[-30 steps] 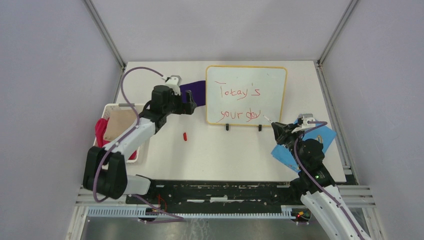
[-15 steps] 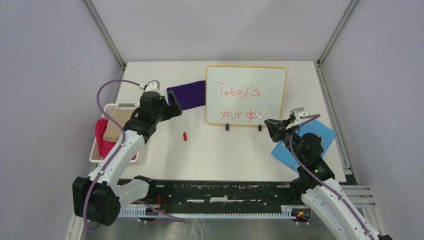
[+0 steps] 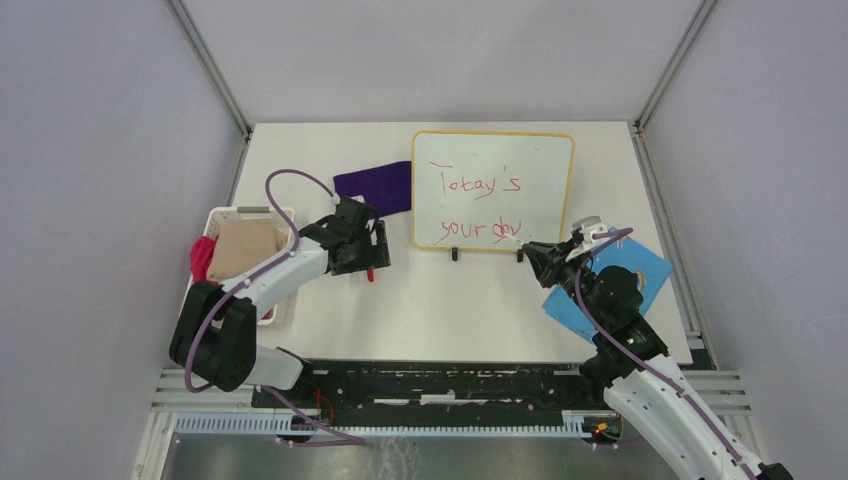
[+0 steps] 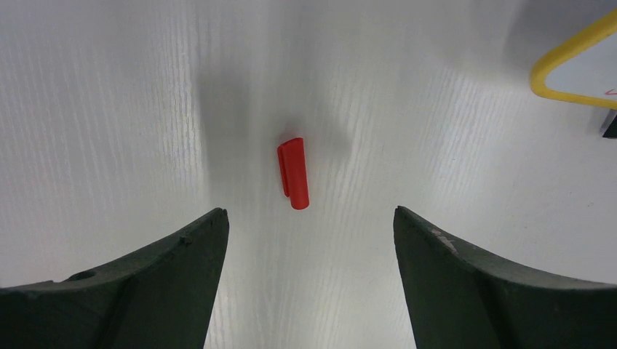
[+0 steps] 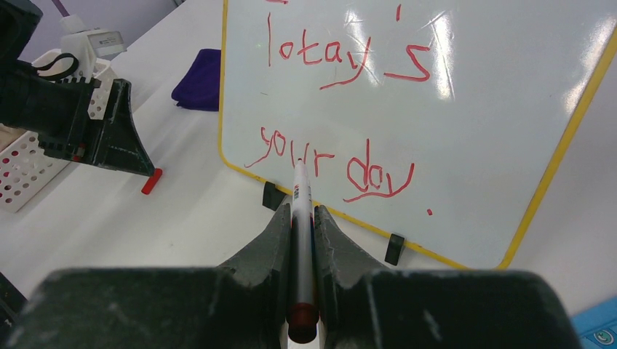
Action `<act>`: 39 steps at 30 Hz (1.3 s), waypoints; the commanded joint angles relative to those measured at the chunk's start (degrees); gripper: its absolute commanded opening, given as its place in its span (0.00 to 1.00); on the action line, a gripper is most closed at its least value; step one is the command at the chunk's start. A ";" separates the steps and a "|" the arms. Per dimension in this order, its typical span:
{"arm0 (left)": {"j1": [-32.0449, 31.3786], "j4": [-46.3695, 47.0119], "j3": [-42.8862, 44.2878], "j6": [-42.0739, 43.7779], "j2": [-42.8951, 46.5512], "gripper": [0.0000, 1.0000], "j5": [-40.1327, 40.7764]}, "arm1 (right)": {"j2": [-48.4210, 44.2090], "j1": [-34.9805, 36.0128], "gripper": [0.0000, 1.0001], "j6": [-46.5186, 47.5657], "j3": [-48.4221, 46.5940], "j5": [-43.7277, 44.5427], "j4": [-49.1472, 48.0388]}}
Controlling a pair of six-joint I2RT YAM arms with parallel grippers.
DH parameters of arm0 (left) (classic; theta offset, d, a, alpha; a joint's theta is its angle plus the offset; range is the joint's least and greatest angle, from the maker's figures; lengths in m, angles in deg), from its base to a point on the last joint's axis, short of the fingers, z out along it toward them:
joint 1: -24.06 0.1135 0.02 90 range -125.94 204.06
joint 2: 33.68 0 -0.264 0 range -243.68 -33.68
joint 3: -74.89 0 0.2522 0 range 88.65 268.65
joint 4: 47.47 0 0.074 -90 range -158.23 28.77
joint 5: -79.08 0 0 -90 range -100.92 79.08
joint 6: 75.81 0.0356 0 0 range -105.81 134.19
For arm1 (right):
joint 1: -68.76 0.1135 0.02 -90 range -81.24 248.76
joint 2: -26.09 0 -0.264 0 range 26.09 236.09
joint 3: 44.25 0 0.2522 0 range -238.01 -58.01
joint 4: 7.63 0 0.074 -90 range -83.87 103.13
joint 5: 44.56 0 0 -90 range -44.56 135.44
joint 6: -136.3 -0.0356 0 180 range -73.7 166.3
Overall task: Write a sentence on the whiteboard
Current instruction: Close the whiteboard marker at the center of the board.
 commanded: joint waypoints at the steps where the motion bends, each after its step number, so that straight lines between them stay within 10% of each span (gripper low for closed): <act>1: -0.30 1.33 1.13 -3.16 -2.29 0.85 1.87 | -1.05 0.30 0.00 1.09 -1.01 -1.10 -0.37; 39: -0.94 1.34 2.72 -3.53 -14.71 0.39 4.85 | -2.15 0.32 0.00 0.61 0.22 -0.26 -0.88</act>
